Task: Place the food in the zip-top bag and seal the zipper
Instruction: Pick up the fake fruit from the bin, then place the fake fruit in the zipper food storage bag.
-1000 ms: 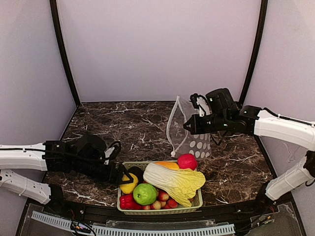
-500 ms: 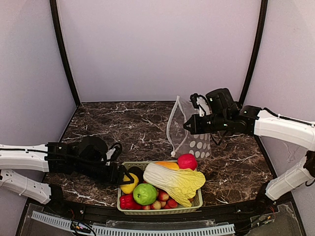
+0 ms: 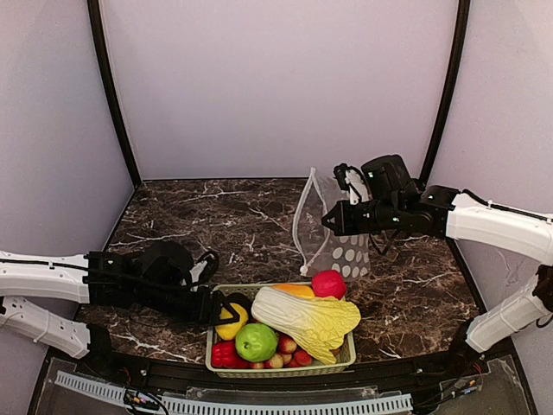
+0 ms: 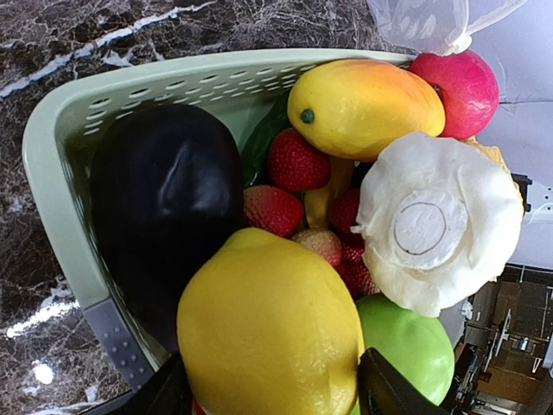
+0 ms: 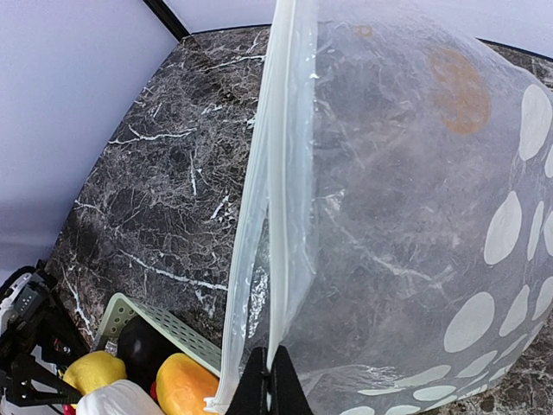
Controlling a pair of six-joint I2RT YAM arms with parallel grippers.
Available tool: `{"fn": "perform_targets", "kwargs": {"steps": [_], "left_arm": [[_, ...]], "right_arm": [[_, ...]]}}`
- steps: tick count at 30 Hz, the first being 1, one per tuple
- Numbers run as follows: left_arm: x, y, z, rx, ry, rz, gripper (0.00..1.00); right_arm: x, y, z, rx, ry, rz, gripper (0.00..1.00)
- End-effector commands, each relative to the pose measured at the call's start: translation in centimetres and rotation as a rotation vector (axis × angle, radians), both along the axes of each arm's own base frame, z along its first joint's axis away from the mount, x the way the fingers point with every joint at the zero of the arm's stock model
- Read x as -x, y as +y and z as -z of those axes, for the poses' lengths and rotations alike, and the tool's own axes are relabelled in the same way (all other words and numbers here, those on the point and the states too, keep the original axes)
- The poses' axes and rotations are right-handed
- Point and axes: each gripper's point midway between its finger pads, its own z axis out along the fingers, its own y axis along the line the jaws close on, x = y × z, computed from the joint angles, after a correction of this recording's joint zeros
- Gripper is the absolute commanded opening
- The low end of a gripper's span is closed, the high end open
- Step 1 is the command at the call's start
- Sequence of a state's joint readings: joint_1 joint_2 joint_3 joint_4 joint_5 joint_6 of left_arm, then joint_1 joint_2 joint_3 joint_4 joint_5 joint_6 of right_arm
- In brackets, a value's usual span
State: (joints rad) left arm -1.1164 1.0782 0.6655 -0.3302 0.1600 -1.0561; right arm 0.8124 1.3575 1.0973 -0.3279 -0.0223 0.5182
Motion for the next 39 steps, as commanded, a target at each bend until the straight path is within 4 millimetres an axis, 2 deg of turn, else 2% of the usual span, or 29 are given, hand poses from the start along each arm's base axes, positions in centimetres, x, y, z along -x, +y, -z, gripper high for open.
{"fn": "perform_targets", "kwargs": {"steps": [1,12,18,21,25,30,32,36,39], "left_arm": [[-0.2,0.8,-0.4,0.001,-0.032,-0.030,0.63],[-1.4,3.1,-1.3,-0.061,-0.112,-0.091,0.61],[-3.3,4.6,-3.8,-0.095,-0.190,-0.115,0.61],[-4.4,4.4,-5.4,-0.056,-0.231,-0.116,0.59],[-6.2,2.5,-9.0,-0.012,-0.315,-0.078,0.59],[-9.0,-2.4,-15.0,0.116,-0.435,0.008,0.59],[-9.8,-4.7,-16.7,0.175,-0.461,0.038,0.59],[-11.2,-8.8,-18.3,0.243,-0.481,0.105,0.58],[-12.5,-11.2,-17.9,0.255,-0.471,0.133,0.58]], "right_arm": [[-0.1,0.6,-1.8,-0.048,-0.039,-0.005,0.00],[0.1,0.5,-2.2,-0.053,-0.045,-0.006,0.00],[0.1,0.5,-2.1,-0.051,-0.044,-0.008,0.00],[0.2,0.6,-2.2,-0.053,-0.043,-0.013,0.00],[0.3,1.0,-2.5,-0.062,-0.042,-0.034,0.00],[0.6,1.5,-3.1,-0.076,-0.046,-0.056,0.00],[0.8,1.7,-3.4,-0.081,-0.048,-0.068,0.00],[1.4,2.1,-3.9,-0.092,-0.053,-0.091,0.00],[1.7,2.3,-4.3,-0.099,-0.055,-0.108,0.00]]}}
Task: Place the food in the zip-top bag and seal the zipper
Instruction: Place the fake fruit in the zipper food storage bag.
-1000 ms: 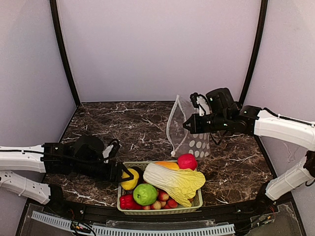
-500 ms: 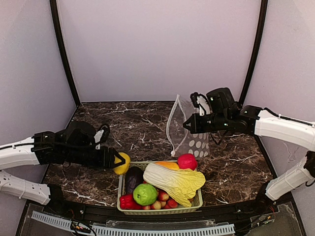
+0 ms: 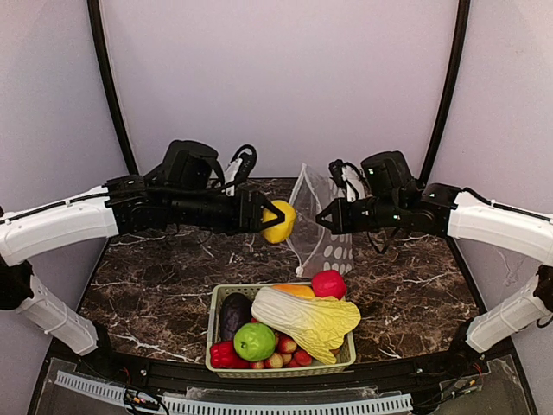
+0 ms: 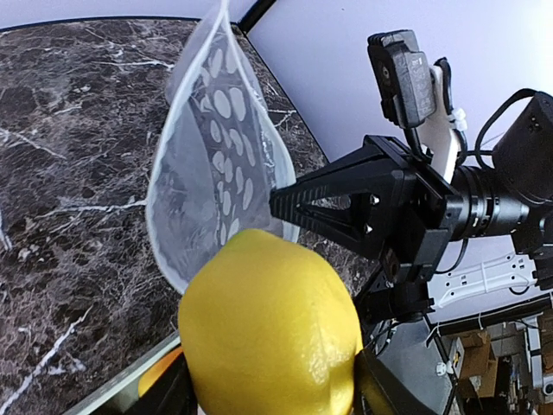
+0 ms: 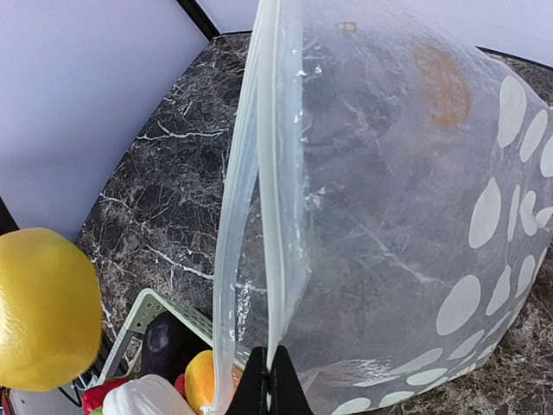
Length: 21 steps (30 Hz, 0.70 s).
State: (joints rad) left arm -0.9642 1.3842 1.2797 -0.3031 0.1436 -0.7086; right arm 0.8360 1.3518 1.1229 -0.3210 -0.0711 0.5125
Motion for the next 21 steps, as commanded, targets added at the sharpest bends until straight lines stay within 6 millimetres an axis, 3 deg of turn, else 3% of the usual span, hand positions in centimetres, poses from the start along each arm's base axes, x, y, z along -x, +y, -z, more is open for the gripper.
{"fn": "perform_targets", "kwargs": {"steps": [1,6,13,21], "left_arm": [[-0.9,-3.2,-1.2,0.058,-0.044,0.092,0.58],[-2.8,-4.9,0.6,0.024,-0.046,0.080,0.58],[-5.6,-4.3,4.1,-0.098,-0.047,-0.044,0.58],[-5.9,-5.1,5.3,-0.107,-0.028,-0.037,0.62]], "right_arm": [[0.8,0.9,-2.9,-0.060,-0.045,-0.048,0.00],[1.5,1.2,-3.8,-0.084,-0.052,-0.079,0.00],[2.0,1.5,-4.5,-0.104,-0.053,-0.104,0.00],[1.9,1.9,-4.1,-0.100,-0.040,-0.109,0.00]]}}
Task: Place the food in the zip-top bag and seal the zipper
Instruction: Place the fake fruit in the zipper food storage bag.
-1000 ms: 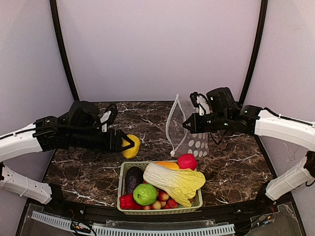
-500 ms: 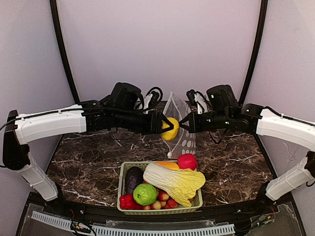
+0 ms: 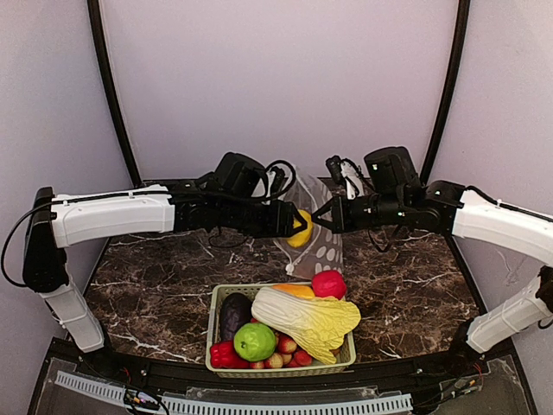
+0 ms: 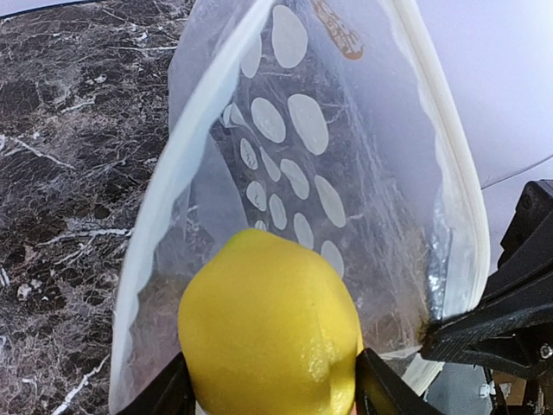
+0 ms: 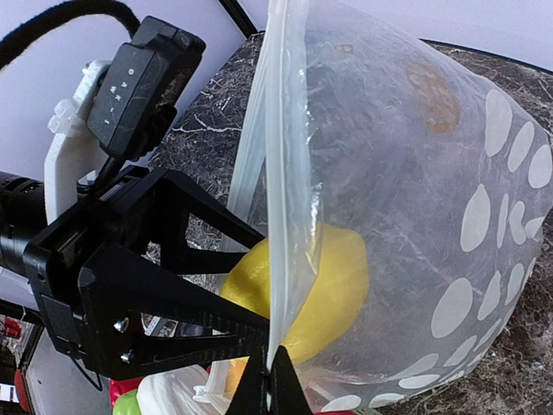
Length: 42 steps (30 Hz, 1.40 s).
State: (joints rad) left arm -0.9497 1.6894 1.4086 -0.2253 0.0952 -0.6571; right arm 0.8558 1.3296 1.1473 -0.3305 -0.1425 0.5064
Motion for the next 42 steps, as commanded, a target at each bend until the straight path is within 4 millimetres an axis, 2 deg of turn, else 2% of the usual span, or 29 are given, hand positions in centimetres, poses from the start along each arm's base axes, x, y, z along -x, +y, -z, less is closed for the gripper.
{"fn": "perform_targets", "kwargs": {"steps": [1,6,8,18,23,27,31,36,39,42], "left_arm": [[-0.6,-0.2,-1.0,0.008,-0.023,-0.005,0.66],[-0.4,-0.3,-0.9,0.009,-0.018,0.008,0.76],[-0.4,-0.3,-0.8,0.007,-0.019,0.009,0.77],[-0.1,-0.6,-1.5,0.030,-0.029,0.035,0.77],[0.4,-0.7,-3.0,0.082,-0.088,0.077,0.77],[1.8,-0.5,-4.2,0.112,-0.136,0.153,0.77],[3.4,1.6,-5.0,0.104,-0.192,0.188,0.77],[5.4,5.5,-5.5,0.064,-0.236,0.174,0.78],[7.0,7.6,-4.3,0.009,-0.194,0.185,0.78],[8.7,9.3,-2.2,-0.053,-0.116,0.205,0.78]], "right_arm": [[0.2,0.8,-2.1,-0.050,-0.036,-0.024,0.00],[0.1,0.9,-1.9,-0.047,-0.034,-0.022,0.00],[0.0,0.9,-1.8,-0.046,-0.032,-0.021,0.00],[-0.1,0.8,-1.6,-0.039,-0.032,-0.010,0.00],[-0.2,0.7,-1.4,-0.035,-0.029,-0.001,0.00],[-0.4,0.4,-1.1,-0.025,-0.029,0.015,0.00],[-0.5,0.3,-1.1,-0.021,-0.032,0.025,0.00],[-0.7,0.2,-0.9,-0.013,-0.034,0.032,0.00],[-0.8,0.3,-0.8,-0.010,-0.034,0.033,0.00],[-0.8,0.4,-0.7,-0.007,-0.034,0.031,0.00]]}}
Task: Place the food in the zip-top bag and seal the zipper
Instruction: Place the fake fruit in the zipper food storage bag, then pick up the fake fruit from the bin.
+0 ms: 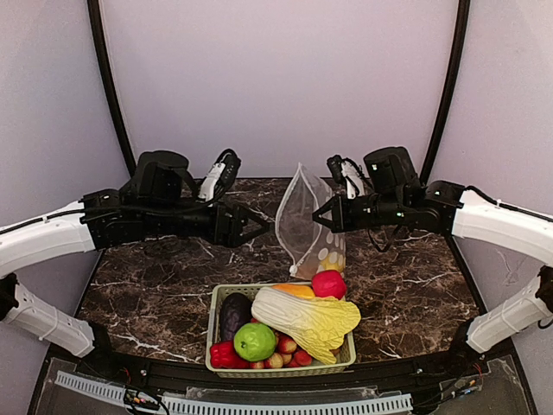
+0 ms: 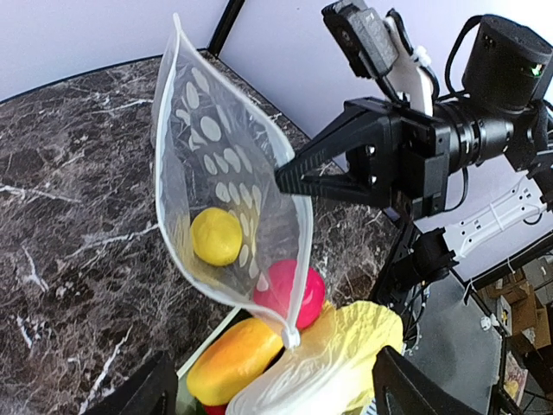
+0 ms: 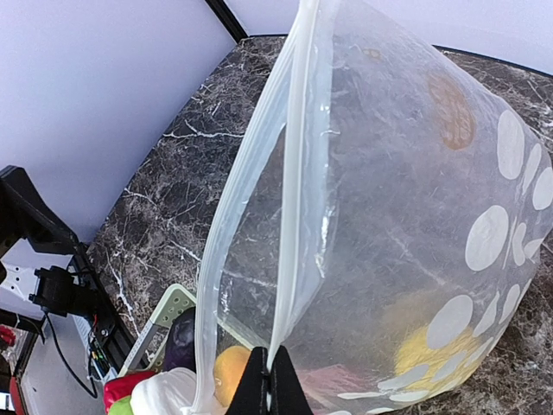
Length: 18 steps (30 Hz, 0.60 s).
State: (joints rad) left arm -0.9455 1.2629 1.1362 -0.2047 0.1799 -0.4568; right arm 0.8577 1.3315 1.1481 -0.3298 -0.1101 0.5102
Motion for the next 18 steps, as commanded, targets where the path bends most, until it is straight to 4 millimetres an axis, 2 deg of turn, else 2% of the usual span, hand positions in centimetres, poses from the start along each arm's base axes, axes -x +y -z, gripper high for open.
{"fn": "perform_targets", "kwargs": {"steps": [1,6,13,18], "left_arm": [[2.7,3.0,5.0,-0.166,0.104,0.025,0.78],[5.6,4.3,7.1,-0.214,0.167,0.046,0.78],[9.7,4.3,9.9,-0.250,0.249,0.090,0.78],[11.7,4.1,11.2,-0.250,0.284,0.116,0.81]], "right_arm": [[-0.4,0.6,-0.7,-0.015,-0.024,0.003,0.00],[-0.6,0.7,-0.5,-0.008,-0.022,0.006,0.00],[-0.8,1.0,-0.5,-0.007,-0.023,0.004,0.00],[-0.9,1.1,-0.4,-0.006,-0.020,0.001,0.00]]}}
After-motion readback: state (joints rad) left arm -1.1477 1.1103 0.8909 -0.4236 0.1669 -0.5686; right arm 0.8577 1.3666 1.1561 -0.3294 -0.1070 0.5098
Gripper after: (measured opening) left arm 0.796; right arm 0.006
